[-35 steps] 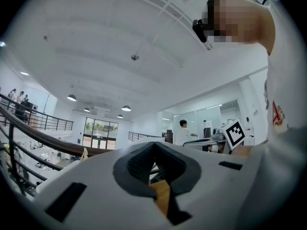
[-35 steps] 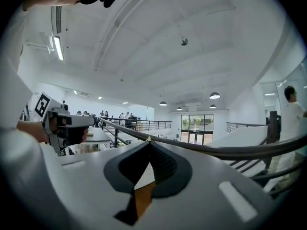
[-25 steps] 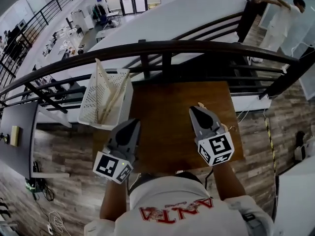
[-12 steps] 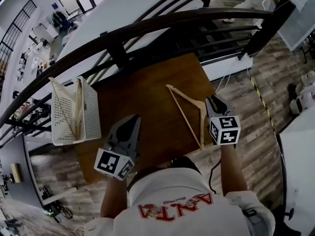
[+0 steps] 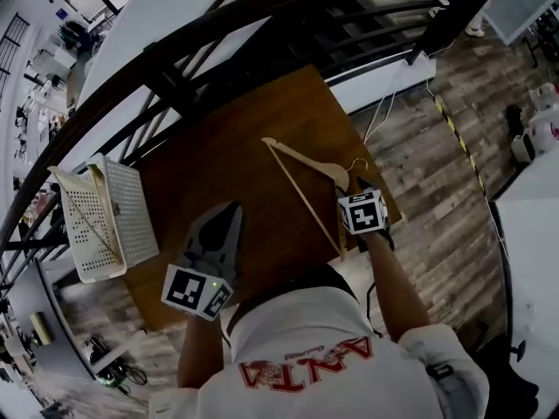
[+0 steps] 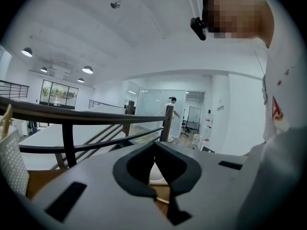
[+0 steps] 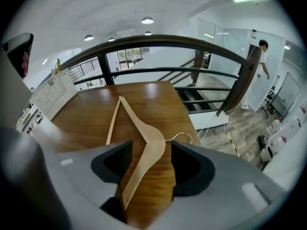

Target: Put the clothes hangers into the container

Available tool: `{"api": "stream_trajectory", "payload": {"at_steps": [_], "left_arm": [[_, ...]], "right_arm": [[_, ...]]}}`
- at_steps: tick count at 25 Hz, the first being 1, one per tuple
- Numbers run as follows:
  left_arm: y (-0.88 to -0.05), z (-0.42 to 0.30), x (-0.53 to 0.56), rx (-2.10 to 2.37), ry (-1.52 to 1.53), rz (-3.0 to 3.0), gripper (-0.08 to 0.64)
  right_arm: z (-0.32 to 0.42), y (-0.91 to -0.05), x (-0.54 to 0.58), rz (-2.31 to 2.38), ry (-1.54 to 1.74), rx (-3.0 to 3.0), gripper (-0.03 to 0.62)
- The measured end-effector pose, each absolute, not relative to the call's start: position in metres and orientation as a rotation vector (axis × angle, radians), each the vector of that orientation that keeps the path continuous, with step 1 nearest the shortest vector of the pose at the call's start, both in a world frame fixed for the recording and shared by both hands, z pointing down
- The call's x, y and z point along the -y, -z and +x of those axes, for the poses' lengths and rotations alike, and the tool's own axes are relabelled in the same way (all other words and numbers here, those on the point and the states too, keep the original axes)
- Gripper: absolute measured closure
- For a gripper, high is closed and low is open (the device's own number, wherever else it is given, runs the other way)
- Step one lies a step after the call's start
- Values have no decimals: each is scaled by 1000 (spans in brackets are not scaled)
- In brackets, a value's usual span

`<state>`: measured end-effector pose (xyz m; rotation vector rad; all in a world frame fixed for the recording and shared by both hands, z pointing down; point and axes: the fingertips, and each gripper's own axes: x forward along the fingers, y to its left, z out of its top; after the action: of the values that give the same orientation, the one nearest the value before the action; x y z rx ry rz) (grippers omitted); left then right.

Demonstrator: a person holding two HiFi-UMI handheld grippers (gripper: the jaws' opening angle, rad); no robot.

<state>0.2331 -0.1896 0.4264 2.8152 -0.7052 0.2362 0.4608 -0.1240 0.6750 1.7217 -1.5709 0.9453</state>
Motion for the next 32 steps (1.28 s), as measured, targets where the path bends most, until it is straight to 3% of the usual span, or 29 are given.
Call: {"api": "stream_trajectory", "payload": {"at_steps": [6, 13, 19, 32], "left_arm": [[-448, 227, 200, 752, -282, 2766, 551], [-452, 218, 201, 777, -278, 2749, 551], [-445, 196, 196, 777, -248, 2756, 551], [-416, 163, 187, 841, -158, 2777, 551]], "right_arm": [[467, -738, 138, 1677, -1043, 1490, 344], [473, -751, 137, 1658, -1084, 1442, 331], [455, -749, 149, 1615, -962, 1520, 392], [444, -605, 178, 1782, -479, 1654, 403]]}}
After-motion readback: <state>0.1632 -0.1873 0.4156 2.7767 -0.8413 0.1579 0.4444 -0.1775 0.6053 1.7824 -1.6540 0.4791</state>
